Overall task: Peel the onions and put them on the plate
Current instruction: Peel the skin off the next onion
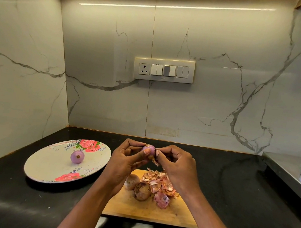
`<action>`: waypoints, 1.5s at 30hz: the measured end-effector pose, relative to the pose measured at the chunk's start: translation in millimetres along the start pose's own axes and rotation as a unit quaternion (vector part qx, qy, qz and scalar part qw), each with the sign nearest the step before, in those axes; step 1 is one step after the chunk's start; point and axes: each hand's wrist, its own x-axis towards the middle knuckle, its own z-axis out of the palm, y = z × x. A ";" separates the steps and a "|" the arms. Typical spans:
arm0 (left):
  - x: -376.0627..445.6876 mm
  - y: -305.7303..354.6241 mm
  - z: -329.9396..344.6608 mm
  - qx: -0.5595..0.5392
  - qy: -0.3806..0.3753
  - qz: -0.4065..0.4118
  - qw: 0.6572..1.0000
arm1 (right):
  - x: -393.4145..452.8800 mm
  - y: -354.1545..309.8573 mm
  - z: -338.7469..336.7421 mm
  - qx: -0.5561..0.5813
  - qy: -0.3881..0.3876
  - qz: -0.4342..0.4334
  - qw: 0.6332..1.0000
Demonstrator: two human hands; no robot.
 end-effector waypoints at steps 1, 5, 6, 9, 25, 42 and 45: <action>0.0 0.3 0.0 0.000 -0.001 0.002 1.000 | 0.1 0.0 -0.6 0.006 -0.004 0.002 1.000; -0.5 -0.5 0.0 0.013 0.002 0.010 1.000 | -0.9 -1.0 -0.3 0.007 -0.011 0.002 1.000; -0.6 -0.9 -0.2 0.019 0.004 0.012 1.000 | -1.3 -0.7 0.4 0.006 -0.008 0.001 1.000; -0.4 -1.0 -1.4 0.026 0.003 0.017 1.000 | -1.0 0.3 0.8 0.006 -0.001 0.000 1.000; 0.2 -1.6 -2.4 0.016 0.003 0.018 1.000 | -1.0 0.1 0.1 0.042 -0.012 0.013 0.999; 0.7 -2.4 -1.1 0.006 -0.006 0.005 1.000 | 2.3 1.3 -1.9 0.085 -0.004 0.025 0.996; 0.9 -2.1 -0.8 0.002 -0.006 0.007 1.000 | 2.0 0.4 -1.3 0.088 -0.011 0.026 0.996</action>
